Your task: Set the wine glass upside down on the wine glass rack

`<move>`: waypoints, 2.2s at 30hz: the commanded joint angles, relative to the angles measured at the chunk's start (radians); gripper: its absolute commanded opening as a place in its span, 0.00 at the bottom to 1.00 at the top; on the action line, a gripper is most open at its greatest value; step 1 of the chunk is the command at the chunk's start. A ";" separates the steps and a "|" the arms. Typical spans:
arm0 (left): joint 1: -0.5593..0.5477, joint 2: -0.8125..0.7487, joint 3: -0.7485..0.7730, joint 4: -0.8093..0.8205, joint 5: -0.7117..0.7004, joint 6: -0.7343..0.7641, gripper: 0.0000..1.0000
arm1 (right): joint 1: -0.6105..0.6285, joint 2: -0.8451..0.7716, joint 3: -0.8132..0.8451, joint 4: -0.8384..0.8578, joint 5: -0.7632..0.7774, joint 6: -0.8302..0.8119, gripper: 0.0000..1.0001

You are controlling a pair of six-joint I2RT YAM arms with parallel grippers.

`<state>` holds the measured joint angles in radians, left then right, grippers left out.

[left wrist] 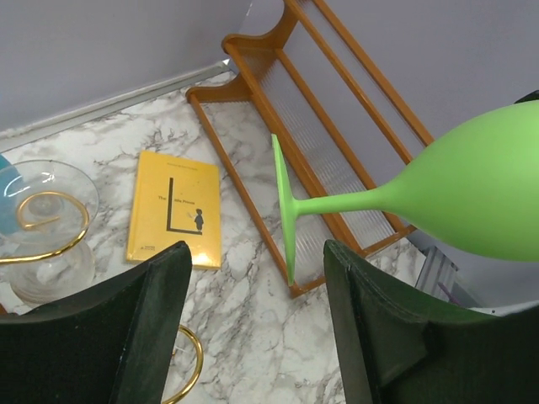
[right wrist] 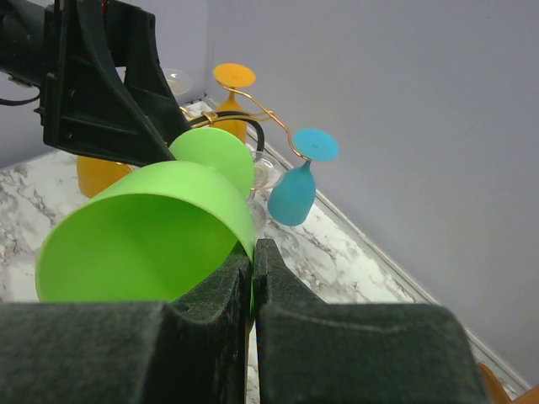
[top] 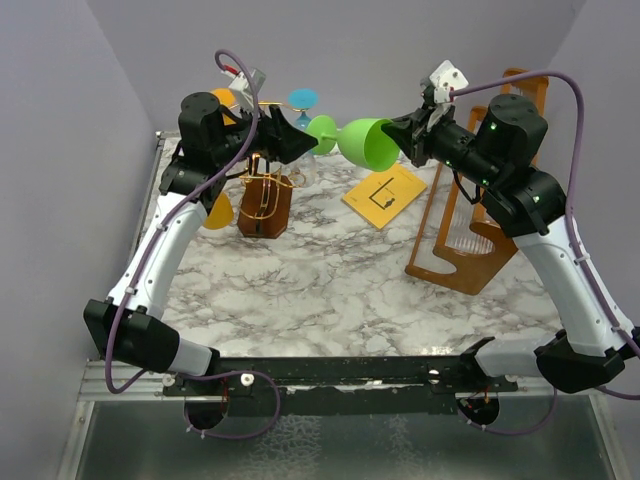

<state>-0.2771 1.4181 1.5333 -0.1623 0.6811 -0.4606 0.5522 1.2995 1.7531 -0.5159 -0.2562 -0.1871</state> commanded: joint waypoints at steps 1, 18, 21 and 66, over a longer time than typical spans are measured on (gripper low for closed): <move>-0.004 -0.031 -0.033 0.082 0.090 -0.054 0.63 | -0.003 -0.005 0.030 0.032 -0.037 0.040 0.01; -0.006 -0.026 -0.070 0.122 0.146 -0.074 0.14 | -0.003 0.011 0.016 0.046 -0.071 0.041 0.01; -0.004 -0.036 -0.089 0.142 0.150 -0.078 0.05 | -0.003 0.010 0.009 0.051 -0.063 0.035 0.01; -0.196 0.012 0.292 -0.341 -0.674 0.885 0.00 | -0.005 -0.208 -0.680 0.012 -0.293 -0.437 0.80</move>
<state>-0.4198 1.4033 1.7916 -0.4870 0.1562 0.2676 0.5495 1.1118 1.1553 -0.5678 -0.4450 -0.5724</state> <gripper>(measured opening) 0.027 0.802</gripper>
